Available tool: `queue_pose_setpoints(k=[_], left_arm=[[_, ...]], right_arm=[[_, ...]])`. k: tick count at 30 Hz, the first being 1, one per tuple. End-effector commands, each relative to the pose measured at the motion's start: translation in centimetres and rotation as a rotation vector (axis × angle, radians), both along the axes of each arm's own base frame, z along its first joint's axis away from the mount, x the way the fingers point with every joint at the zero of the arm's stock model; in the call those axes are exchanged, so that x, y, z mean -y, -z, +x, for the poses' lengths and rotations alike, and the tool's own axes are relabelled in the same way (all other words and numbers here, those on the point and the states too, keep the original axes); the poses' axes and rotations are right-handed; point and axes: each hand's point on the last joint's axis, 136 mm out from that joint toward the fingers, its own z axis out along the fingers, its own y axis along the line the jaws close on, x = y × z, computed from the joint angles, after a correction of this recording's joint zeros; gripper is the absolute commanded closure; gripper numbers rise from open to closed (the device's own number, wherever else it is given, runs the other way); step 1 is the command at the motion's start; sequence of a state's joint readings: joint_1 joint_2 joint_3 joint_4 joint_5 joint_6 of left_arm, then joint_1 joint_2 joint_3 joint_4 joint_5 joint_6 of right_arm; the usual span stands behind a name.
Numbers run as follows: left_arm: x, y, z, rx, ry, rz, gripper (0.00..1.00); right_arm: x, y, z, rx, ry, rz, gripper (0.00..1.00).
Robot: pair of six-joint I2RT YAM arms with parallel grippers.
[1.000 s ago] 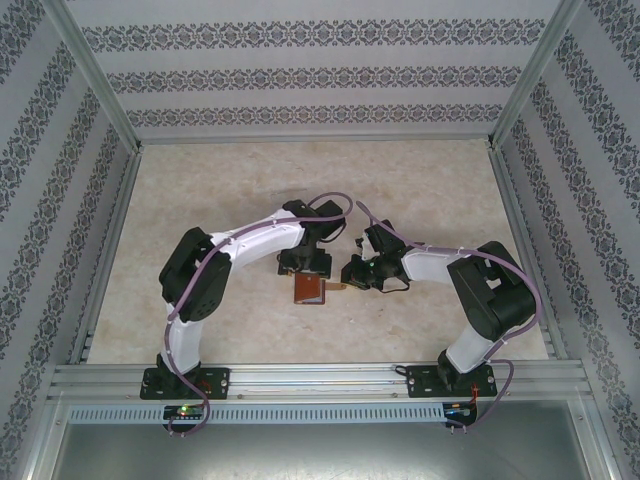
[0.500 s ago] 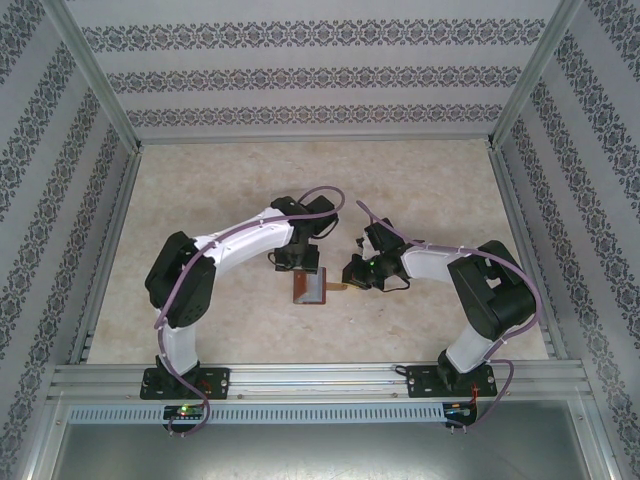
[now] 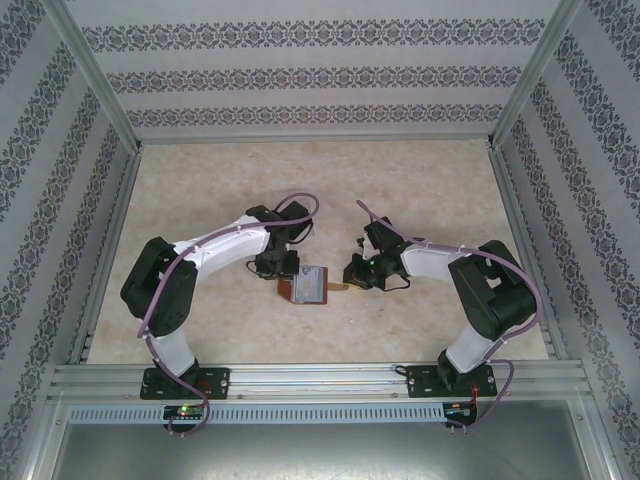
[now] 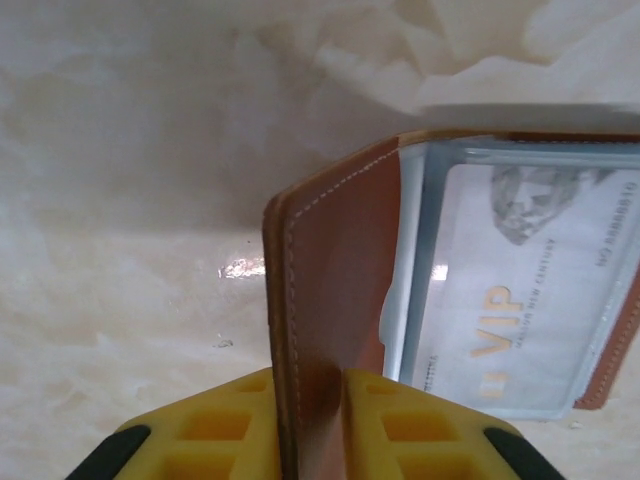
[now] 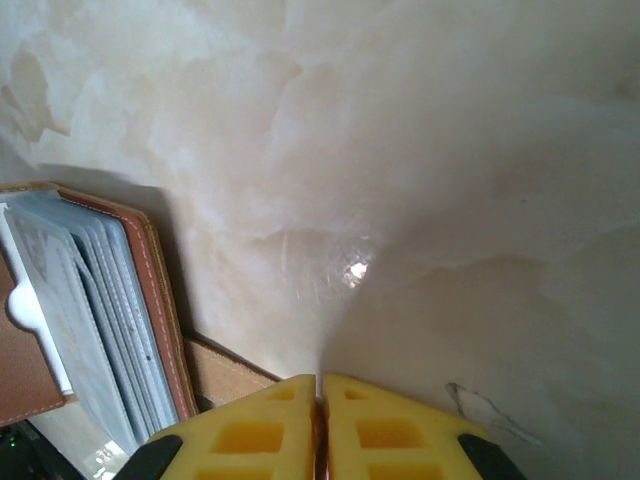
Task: Take the credit cards out of the card holder
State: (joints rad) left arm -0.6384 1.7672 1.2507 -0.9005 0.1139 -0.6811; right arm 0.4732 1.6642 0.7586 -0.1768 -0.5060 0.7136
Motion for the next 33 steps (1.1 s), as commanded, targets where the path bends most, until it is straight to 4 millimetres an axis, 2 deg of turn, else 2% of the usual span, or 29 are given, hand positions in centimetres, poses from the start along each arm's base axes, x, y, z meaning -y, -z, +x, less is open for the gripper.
queue_pose_setpoints(k=[1, 6, 10, 16, 26, 33], left_arm=[[1.1, 0.0, 0.8, 0.037, 0.006, -0.095, 0.87], [1.1, 0.5, 1.1, 0.043, -0.003, -0.140, 0.94], [1.3, -0.3, 1.3, 0.068, 0.002, -0.177, 0.97], [2.5, -1.8, 1.5, 0.109, 0.004, -0.272, 0.99], [3.2, -1.7, 1.1, 0.109, 0.000, -0.333, 1.00], [4.0, -2.0, 1.3, 0.115, 0.001, -0.380, 1.00]], right_arm=[[1.4, -0.2, -0.2, 0.003, 0.002, -0.066, 0.87], [1.4, -0.9, 0.1, 0.009, 0.006, -0.072, 0.82], [1.5, -1.6, 0.3, 0.022, 0.005, -0.092, 0.78], [2.2, -2.8, 0.2, 0.052, -0.005, -0.141, 0.68], [2.9, -5.6, -0.5, 0.096, -0.007, -0.162, 0.61], [3.1, -7.0, -1.0, 0.118, -0.002, -0.152, 0.59]])
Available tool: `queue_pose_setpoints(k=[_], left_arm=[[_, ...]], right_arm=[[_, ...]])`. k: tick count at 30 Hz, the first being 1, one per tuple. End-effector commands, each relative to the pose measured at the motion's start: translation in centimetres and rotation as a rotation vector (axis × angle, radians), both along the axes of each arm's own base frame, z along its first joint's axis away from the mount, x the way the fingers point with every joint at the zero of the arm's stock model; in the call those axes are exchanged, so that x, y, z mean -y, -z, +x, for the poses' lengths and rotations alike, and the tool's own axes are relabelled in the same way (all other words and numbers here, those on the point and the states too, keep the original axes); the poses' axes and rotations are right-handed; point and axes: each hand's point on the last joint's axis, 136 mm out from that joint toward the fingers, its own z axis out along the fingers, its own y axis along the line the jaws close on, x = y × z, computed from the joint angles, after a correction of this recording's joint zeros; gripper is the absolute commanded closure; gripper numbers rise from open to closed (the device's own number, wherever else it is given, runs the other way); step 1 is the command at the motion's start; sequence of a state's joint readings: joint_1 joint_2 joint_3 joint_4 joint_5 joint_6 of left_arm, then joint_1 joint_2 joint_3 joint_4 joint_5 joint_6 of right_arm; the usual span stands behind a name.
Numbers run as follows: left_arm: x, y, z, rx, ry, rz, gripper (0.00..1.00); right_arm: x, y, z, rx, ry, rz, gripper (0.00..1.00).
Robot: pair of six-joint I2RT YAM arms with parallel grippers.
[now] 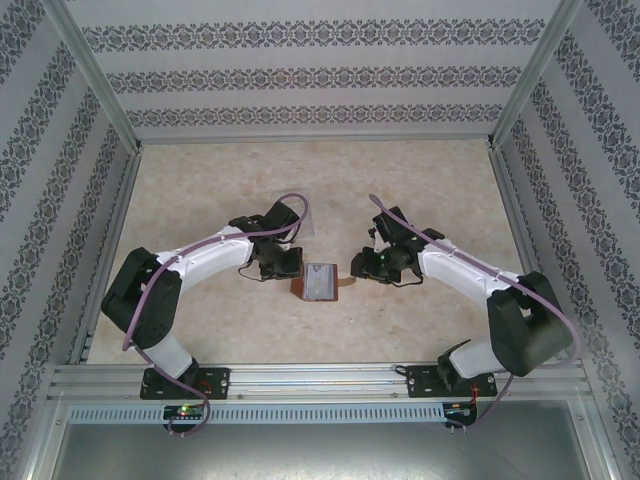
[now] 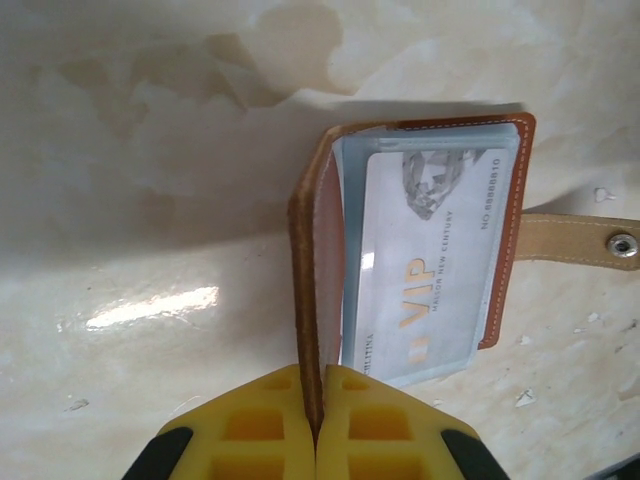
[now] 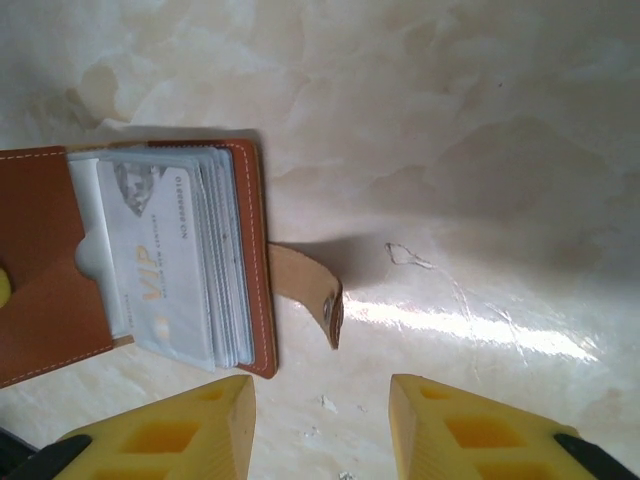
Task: Take the credit cards out of the card holder
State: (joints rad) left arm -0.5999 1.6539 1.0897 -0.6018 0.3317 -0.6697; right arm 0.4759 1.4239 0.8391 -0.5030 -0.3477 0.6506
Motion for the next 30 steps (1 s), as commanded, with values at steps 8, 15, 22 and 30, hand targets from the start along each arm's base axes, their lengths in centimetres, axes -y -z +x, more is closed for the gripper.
queue_pose_setpoints(k=[8, 15, 22, 30], left_arm=[[1.1, -0.7, 0.5, 0.015, -0.012, -0.082, 1.00], [1.1, -1.1, 0.3, 0.001, -0.010, -0.082, 1.00], [1.5, -1.5, 0.2, -0.018, -0.011, -0.103, 1.00], [2.9, -1.8, 0.9, -0.030, 0.017, -0.147, 1.00]], right_arm=[[-1.3, -3.1, -0.2, 0.051, -0.013, 0.053, 0.58], [-2.5, -3.5, 0.3, 0.037, -0.035, 0.085, 0.58], [-3.1, -2.4, 0.2, -0.010, -0.033, 0.085, 0.58], [-3.3, -2.1, 0.4, -0.016, -0.051, 0.055, 0.58]])
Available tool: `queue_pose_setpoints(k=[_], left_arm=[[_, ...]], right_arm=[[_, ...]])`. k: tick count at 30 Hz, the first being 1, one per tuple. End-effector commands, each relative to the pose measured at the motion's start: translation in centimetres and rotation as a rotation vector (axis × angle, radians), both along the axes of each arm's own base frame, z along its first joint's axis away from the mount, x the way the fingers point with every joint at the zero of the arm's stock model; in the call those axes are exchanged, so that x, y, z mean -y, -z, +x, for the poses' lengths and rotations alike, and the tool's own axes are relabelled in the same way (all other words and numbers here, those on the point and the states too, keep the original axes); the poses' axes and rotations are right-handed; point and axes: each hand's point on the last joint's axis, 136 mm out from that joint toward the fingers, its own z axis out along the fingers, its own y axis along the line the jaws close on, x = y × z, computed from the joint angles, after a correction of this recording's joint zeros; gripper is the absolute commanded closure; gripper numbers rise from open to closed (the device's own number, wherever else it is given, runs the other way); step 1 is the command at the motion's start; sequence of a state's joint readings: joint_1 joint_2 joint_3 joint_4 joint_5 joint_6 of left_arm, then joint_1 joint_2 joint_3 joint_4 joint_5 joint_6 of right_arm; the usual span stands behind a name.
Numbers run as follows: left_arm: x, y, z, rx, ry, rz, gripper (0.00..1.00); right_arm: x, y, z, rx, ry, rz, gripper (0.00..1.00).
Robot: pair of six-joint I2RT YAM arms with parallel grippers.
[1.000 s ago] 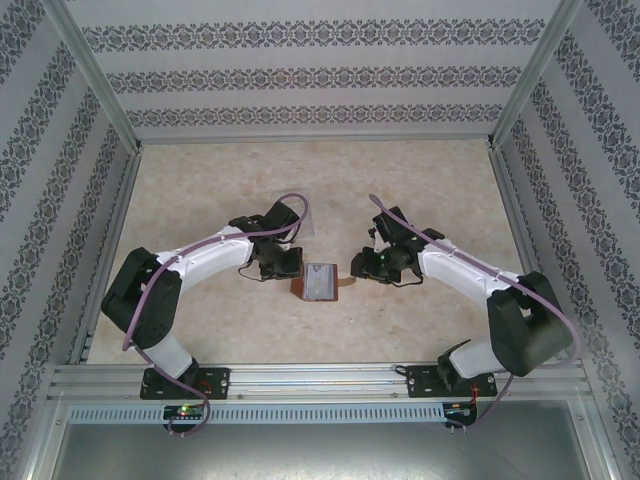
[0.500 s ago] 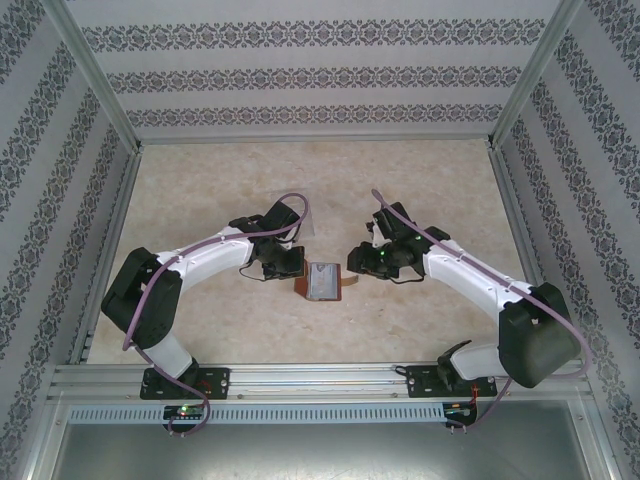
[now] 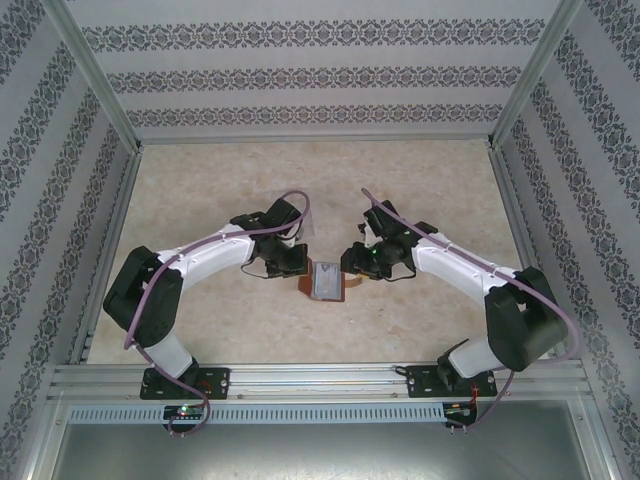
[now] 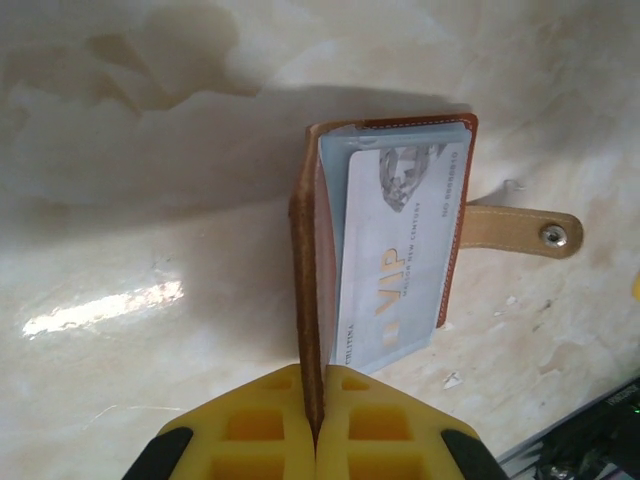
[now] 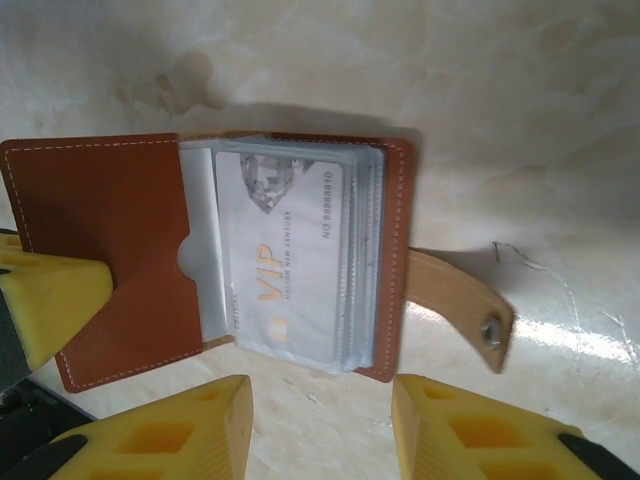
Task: Take the credit cards out of the card holder
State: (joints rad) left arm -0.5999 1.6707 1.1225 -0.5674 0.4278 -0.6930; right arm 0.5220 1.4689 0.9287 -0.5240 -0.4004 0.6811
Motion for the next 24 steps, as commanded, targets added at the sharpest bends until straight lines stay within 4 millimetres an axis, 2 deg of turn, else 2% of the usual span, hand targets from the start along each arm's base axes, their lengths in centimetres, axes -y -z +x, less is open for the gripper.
queue_pose_setpoints(k=[1, 10, 16, 24], left_arm=[[1.0, -0.5, 0.5, -0.012, 0.009, -0.055, 1.00], [1.0, 0.0, 0.1, -0.015, 0.057, -0.052, 1.00], [1.4, 0.4, 0.2, -0.027, 0.062, -0.064, 0.99], [2.1, -0.2, 0.7, -0.032, 0.051, -0.097, 0.99]], right_arm=[[-0.5, -0.3, 0.1, 0.005, -0.008, -0.009, 0.58], [-0.6, 0.2, 0.6, 0.010, 0.003, -0.046, 0.58], [-0.9, 0.7, 0.1, -0.007, -0.002, -0.062, 0.57], [-0.9, 0.8, 0.1, -0.041, 0.013, -0.075, 0.57]])
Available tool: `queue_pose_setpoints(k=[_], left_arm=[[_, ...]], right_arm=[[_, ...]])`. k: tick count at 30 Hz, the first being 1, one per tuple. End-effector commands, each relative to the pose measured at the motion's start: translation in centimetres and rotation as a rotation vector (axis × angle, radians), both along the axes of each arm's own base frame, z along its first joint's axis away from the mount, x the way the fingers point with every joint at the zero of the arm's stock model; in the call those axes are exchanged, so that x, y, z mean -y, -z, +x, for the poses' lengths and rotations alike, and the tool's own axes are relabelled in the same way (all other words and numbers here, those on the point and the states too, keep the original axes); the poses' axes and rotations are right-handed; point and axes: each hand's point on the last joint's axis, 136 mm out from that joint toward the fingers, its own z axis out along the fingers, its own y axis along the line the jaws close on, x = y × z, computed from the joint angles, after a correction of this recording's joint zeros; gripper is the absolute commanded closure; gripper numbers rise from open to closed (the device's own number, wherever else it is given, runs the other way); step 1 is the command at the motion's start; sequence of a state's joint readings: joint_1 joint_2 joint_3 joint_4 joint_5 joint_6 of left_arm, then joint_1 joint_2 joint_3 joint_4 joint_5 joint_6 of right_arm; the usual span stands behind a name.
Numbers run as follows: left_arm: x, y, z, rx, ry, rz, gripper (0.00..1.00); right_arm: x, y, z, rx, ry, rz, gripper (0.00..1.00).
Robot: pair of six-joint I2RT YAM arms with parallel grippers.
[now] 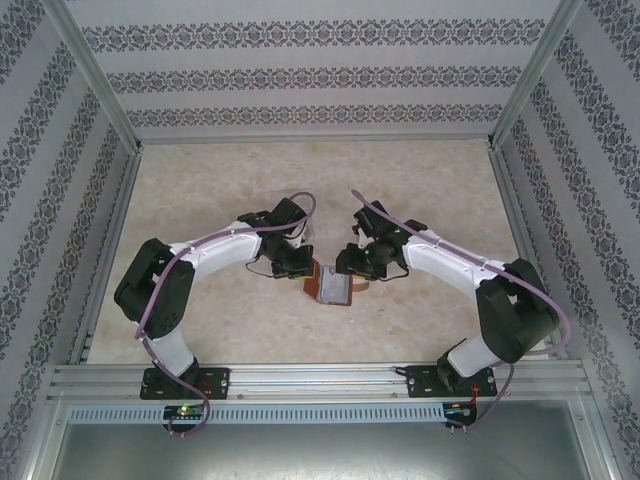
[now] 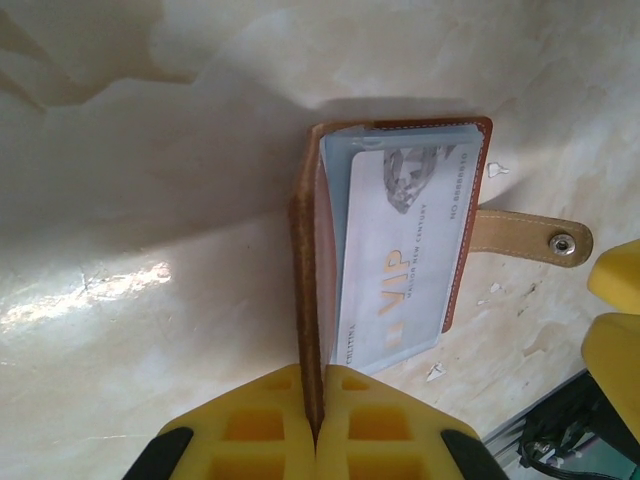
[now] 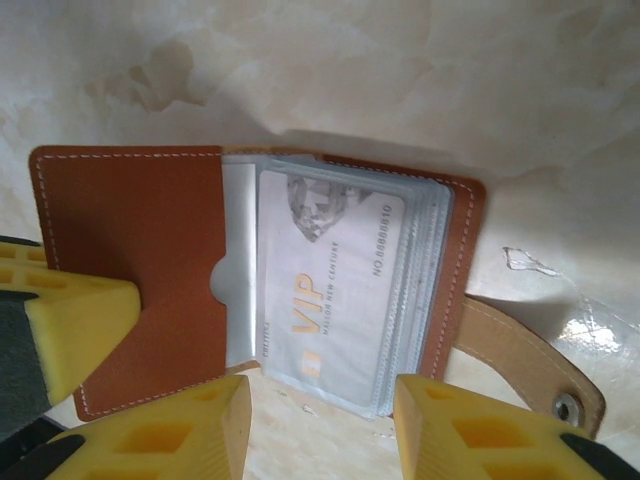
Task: Take the credit cards out of the card holder
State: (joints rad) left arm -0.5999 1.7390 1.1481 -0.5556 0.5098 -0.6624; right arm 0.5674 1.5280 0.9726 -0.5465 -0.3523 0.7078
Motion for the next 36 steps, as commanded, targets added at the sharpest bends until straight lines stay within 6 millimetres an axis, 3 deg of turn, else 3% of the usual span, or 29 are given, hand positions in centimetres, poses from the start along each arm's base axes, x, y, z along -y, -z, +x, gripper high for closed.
queue_pose_setpoints(k=[1, 8, 18, 27, 36], left_arm=[[0.7, -1.3, 0.8, 0.019, -0.009, -0.057, 0.99], [-0.3, 0.5, -0.8, 0.011, -0.001, -0.054, 0.98], [-2.0, 2.2, -1.5, 0.002, 0.040, 0.051, 0.81], [-1.9, 2.2, -1.4, 0.001, 0.047, 0.053, 0.83], [-2.8, 3.2, -2.0, -0.017, 0.039, 0.090, 0.84]], right_arm=[[-0.1, -0.1, 0.0, -0.022, 0.018, -0.020, 0.57], [-0.5, 0.1, -0.3, 0.001, -0.022, -0.035, 0.56], [-0.9, 1.9, -1.3, -0.022, -0.044, -0.081, 0.55], [-1.4, 3.5, -1.3, -0.055, -0.072, -0.122, 0.53], [-0.4, 5.5, -1.9, -0.080, -0.080, -0.242, 0.53]])
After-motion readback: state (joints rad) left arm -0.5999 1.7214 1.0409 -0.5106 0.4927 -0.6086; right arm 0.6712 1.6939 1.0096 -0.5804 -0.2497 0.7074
